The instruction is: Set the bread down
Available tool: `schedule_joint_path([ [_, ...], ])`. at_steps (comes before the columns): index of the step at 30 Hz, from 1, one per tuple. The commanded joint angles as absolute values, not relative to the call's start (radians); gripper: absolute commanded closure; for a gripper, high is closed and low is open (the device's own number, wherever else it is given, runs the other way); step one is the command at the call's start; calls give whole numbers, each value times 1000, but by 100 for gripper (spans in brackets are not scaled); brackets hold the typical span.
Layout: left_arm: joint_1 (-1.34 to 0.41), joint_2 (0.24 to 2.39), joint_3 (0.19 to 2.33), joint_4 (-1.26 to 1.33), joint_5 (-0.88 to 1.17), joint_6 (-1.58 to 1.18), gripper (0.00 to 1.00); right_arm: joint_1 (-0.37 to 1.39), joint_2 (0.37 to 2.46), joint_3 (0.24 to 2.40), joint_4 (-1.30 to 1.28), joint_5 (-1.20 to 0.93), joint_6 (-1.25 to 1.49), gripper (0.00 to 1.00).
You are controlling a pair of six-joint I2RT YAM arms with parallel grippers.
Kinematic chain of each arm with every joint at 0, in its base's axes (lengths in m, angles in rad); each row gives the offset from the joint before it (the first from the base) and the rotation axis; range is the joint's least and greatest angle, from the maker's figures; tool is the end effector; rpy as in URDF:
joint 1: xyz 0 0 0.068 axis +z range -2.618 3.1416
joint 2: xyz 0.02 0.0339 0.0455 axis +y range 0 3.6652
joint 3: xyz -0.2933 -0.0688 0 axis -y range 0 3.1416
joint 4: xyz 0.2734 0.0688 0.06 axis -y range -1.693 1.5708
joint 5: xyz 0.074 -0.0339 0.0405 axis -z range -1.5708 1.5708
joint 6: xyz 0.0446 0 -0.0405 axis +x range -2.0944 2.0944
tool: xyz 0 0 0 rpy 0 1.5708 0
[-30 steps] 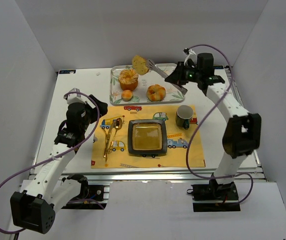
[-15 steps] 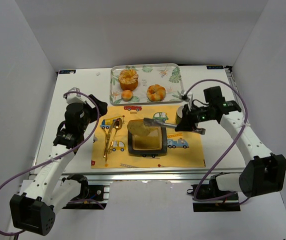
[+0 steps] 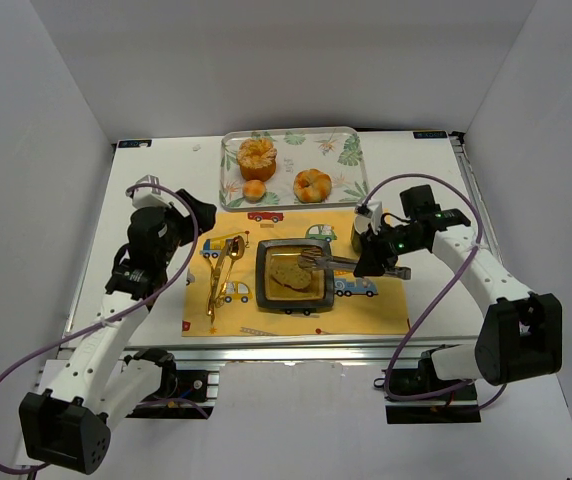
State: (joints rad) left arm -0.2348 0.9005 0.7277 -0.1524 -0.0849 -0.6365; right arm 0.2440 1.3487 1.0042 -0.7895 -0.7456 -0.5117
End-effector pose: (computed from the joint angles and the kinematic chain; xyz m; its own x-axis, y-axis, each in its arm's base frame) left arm 0.2243 -0.0498 0.3176 -0.3412 -0.5273 -0.7781 -0.0611 0.8385 -0.5414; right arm 0.2626 0.0966 0.2670 -0.5434 -0.5060 -0.6699 -0.8281 0.4540 0.3288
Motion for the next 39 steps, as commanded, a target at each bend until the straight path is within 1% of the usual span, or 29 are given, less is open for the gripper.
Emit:
schedule_joint_path([
  [1,-229,858,718,-137,-74,-652,6,242,1325,1019,-696,-723,-473,57],
  [5,-229,848,713,-137,-74,-660,6,241,1318,1031,-666,-715,-457,48],
  [8,-229,848,716,-141,-69,-660,6,241,1315,1040,-650,-712,-446,46],
  [10,-229,850,721,-141,-66,-657,6,239,1307,1052,-646,-712,-446,47],
  [12,-229,854,726,-141,-66,-655,6,236,1293,1060,-611,-712,-439,59],
  [13,-229,856,726,-140,-61,-655,6,235,1276,1068,-597,-715,-430,68],
  [14,-229,857,724,-135,-58,-655,7,232,1269,1083,-580,-710,-404,85],
  [15,-230,859,723,-127,-54,-655,10,221,1263,1091,-557,-701,-379,94],
  [16,-230,862,721,-121,-42,-657,13,207,1246,1095,-496,-692,-353,100],
  [17,-229,868,719,-114,-31,-657,19,192,1233,1094,-456,-671,-288,100],
  [18,-229,873,718,-101,-20,-658,29,151,1221,1088,-409,-652,-253,100],
  [19,-229,876,718,-97,-12,-657,66,126,1194,1075,-358,-617,-218,100],
  [20,-229,880,718,-97,-5,-657,88,101,1180,1042,-253,-545,-154,100],
  [21,-229,887,718,-98,-5,-658,100,47,1166,1016,-192,-508,-123,100],
  [22,-229,890,716,-98,-2,-655,100,26,1137,982,-129,-452,-91,100],
  [23,-229,891,712,-95,-2,-653,100,18,1125,942,-4,-275,-59,100],
  [24,-229,894,709,-89,-2,-653,100,12,1120,866,55,-197,-51,100],
  [25,-229,897,706,-87,-2,-653,100,11,1129,829,93,-60,-58,100],
  [26,-229,897,704,-87,-2,-653,98,11,1147,798,147,-8,-51,100],
  [27,-229,903,703,-84,-2,-655,91,-45,1205,763,149,-5,-42,100],
  [28,-229,908,703,-83,-2,-657,83,-73,1241,756,143,-64,-34,100],
  [29,-229,908,701,-78,29,-658,64,-109,1280,752,147,-89,-34,100],
  [30,-229,913,703,-77,32,-660,54,-117,1352,744,156,-94,-43,100],
  [31,-229,920,704,-78,35,-660,40,-126,1383,742,166,-94,-35,100],
  [32,-229,923,707,-87,35,-655,35,-133,1411,744,176,-92,-31,100],
  [35,-229,928,719,-101,35,-646,29,-146,1480,744,224,-75,-47,99],
  [36,-229,930,719,-101,32,-646,28,-146,1505,744,236,-77,-63,94],
  [37,-229,927,718,-101,31,-646,27,-147,1515,747,238,-72,-90,82],
  [39,-229,928,712,-94,29,-652,27,-158,1554,759,198,-83,-115,72],
])
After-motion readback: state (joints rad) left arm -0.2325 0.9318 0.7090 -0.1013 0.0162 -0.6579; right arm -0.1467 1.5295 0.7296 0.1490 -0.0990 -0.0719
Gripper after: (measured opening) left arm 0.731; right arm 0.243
